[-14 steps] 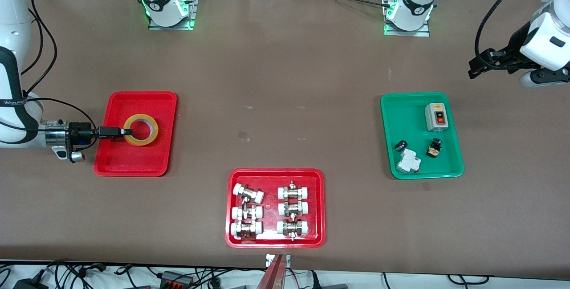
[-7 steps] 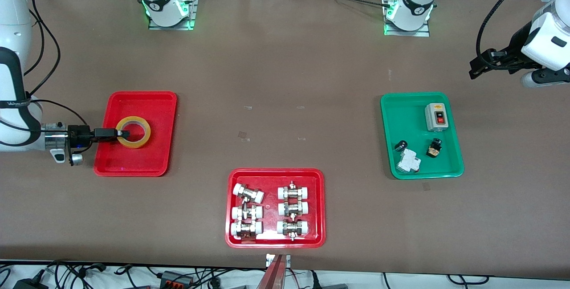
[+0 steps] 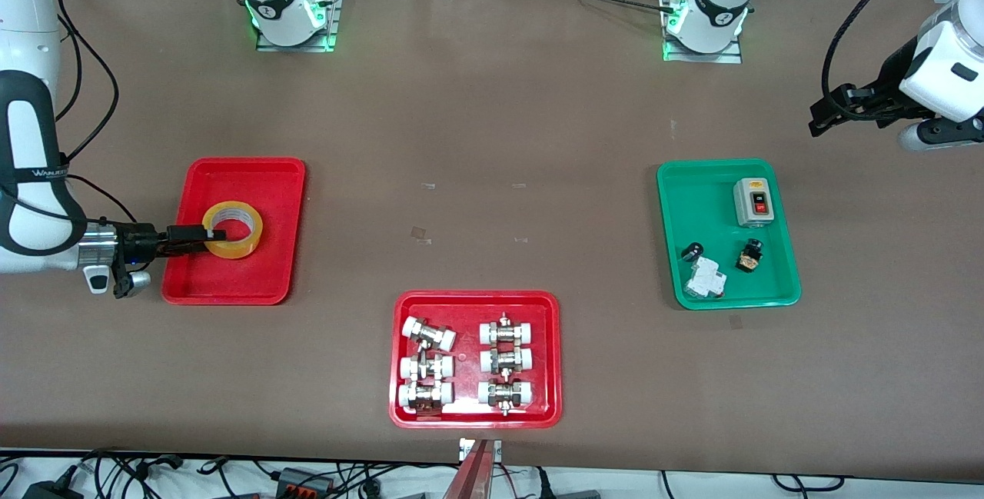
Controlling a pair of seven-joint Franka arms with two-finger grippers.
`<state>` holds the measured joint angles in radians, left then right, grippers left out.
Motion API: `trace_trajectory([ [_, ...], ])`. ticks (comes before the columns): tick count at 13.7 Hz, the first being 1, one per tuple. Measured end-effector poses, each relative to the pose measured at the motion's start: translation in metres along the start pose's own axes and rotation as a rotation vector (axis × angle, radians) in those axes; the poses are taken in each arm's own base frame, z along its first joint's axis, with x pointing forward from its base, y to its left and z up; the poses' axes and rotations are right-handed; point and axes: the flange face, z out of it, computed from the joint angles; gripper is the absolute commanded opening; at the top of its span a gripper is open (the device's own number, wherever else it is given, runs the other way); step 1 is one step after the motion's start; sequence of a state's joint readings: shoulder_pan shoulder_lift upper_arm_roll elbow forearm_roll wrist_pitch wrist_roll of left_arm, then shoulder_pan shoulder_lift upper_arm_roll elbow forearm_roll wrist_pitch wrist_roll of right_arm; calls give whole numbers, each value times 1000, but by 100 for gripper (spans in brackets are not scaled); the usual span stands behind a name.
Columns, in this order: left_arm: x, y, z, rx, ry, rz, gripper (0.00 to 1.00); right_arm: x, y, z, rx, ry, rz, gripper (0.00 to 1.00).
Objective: Left arm passes tape to right arm into tray
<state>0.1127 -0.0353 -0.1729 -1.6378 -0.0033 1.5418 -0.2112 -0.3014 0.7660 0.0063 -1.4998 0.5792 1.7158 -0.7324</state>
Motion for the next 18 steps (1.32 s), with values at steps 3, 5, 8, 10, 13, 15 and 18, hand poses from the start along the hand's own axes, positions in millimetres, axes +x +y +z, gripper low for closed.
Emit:
trace_trajectory([
  [3,0,0,0,0,0,0,100,9,-24,-17,-115,-21,-62,100],
  [5,0,0,0,0,0,0,100,12,-46,-36,-180,-21,-104,100],
  [8,0,0,0,0,0,0,100,18,-78,-57,-241,-8,-157,100],
  [10,0,-2,0,0,0,-3,100,31,-108,-76,-302,13,-162,100],
  [13,1,-4,0,-1,0,-7,100,42,-167,-95,-358,19,-22,100],
  [15,1,-5,0,-1,0,-8,100,41,-212,-96,-385,0,81,100],
  [18,1,-5,0,-1,0,-7,100,34,-291,-91,-480,-20,225,100],
])
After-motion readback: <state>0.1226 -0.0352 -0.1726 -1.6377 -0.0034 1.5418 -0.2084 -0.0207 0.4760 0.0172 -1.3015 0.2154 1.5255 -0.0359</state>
